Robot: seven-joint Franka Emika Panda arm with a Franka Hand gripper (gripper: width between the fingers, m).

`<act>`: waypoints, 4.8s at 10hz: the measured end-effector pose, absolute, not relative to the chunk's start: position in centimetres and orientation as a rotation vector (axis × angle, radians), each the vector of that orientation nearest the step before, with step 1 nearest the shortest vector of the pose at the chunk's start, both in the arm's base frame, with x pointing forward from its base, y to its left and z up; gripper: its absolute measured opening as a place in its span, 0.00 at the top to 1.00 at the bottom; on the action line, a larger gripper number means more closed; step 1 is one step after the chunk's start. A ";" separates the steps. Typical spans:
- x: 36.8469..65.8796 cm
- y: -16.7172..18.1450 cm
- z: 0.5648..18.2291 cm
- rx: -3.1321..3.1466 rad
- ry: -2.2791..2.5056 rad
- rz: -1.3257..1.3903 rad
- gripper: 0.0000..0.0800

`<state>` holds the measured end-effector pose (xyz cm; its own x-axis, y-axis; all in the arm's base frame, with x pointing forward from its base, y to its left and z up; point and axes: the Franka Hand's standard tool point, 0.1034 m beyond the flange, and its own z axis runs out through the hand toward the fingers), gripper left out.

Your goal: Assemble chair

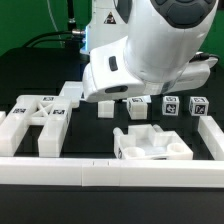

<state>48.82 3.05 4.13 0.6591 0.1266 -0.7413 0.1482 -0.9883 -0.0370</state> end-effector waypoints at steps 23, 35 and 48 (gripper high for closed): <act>46.7 4.0 1.2 2.695 0.301 -1.496 0.64; 54.4 2.2 8.6 2.973 0.505 -1.035 0.64; 62.2 3.7 11.9 3.059 0.557 0.493 0.64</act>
Offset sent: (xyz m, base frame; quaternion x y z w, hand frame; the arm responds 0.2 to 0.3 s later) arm 0.0000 0.0000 0.0000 0.0000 0.0000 0.0000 1.0000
